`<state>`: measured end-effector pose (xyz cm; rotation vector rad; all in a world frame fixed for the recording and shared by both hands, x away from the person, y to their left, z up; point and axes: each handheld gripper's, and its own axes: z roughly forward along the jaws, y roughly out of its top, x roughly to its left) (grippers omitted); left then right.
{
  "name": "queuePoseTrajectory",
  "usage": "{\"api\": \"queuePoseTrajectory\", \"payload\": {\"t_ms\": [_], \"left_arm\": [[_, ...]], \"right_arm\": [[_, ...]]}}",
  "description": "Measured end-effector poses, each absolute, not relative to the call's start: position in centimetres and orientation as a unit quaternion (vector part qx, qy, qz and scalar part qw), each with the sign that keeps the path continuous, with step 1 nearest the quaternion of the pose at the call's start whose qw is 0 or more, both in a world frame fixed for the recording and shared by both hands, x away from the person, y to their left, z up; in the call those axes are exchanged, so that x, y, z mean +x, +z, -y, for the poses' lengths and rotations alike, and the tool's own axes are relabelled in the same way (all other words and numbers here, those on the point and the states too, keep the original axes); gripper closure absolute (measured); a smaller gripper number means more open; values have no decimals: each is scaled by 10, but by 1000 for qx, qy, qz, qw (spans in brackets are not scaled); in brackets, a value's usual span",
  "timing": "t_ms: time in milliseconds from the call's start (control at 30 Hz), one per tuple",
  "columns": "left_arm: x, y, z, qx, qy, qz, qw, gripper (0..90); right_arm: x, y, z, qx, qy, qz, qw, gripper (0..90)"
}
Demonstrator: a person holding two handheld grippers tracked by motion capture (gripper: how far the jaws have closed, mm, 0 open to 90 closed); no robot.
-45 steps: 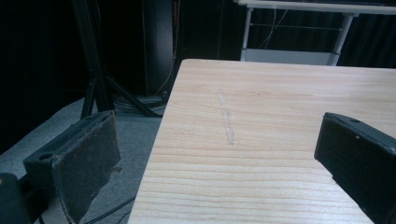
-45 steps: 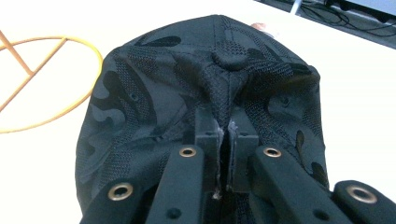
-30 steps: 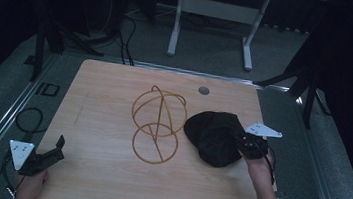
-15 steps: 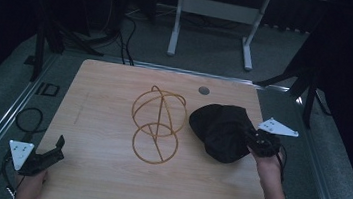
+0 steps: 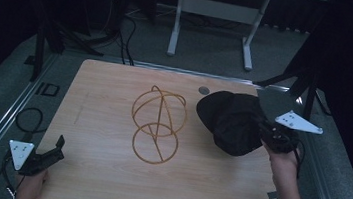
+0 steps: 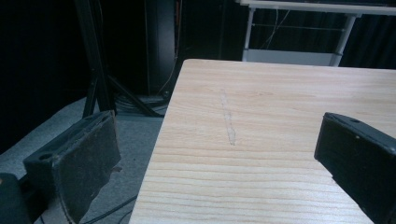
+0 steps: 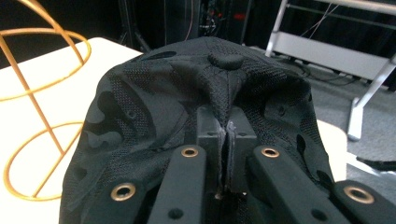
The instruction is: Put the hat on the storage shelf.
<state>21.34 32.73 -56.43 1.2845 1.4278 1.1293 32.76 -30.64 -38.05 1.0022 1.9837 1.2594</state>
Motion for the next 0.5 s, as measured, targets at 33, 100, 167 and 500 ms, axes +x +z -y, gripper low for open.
{"api": "queuePoseTrajectory", "payload": {"t_ms": [33, 100, 167, 500], "left_arm": [[213, -564, -327, 517, 455, -575, 441, 6], [214, -564, -327, 517, 455, -575, 442, 6], [214, -564, -327, 517, 455, -575, 441, 6], [213, -564, -327, 517, 456, -575, 441, 6]], "right_arm": [[326, -376, 307, 374, 474, -742, 292, 868], [324, -366, 308, 372, 478, -738, 297, 868], [324, -360, 308, 371, 480, -737, 300, 868], [320, -331, 305, 357, 491, -730, 315, 868]]}}
